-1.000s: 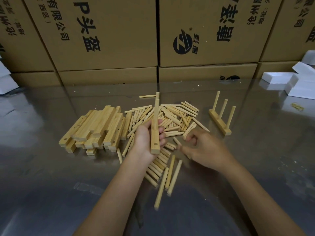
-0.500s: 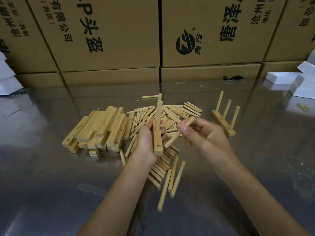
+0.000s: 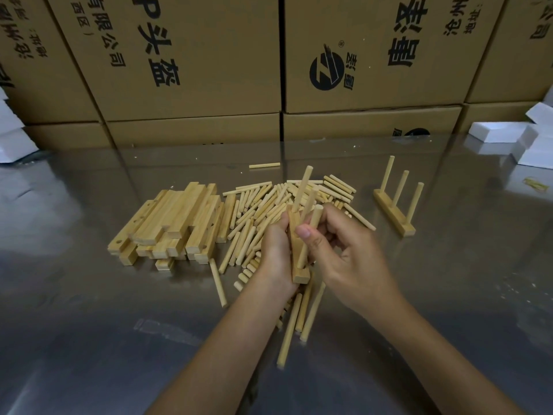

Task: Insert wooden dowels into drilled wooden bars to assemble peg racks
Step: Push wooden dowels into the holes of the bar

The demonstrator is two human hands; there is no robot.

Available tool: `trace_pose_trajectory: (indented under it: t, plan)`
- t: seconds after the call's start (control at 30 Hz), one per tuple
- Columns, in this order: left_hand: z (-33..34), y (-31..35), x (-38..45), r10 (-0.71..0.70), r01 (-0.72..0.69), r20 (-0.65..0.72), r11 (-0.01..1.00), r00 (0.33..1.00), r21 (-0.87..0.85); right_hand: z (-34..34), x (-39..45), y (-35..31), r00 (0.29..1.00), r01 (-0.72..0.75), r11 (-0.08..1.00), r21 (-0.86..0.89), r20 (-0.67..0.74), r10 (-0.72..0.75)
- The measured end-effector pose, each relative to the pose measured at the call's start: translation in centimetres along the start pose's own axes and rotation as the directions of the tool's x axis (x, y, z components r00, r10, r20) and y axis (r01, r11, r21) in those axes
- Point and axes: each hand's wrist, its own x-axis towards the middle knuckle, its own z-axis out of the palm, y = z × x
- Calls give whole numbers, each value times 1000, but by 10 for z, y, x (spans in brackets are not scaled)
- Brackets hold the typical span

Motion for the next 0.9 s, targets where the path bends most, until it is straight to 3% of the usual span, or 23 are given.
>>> trace_pose_trajectory:
  t: [0.13,0.43,0.67,0.9]
  plan:
    - [-3,7,-1,18,-21,-41,997,999,-74,1,0,2,1000,-17,999,28,8,17]
    - [1,7,-6,6,-9,-69,998,998,-56,0,0,0,1000,1,996,93,28,-4]
    - [0,6,-5,31,-42,-123,995,992,-91,4,-5,6,998,-41,998,51,-41,43]
    - [0,3,-4,47,-62,-157,994,987,-91,7,-8,6,987,-92,989,116,-121,106]
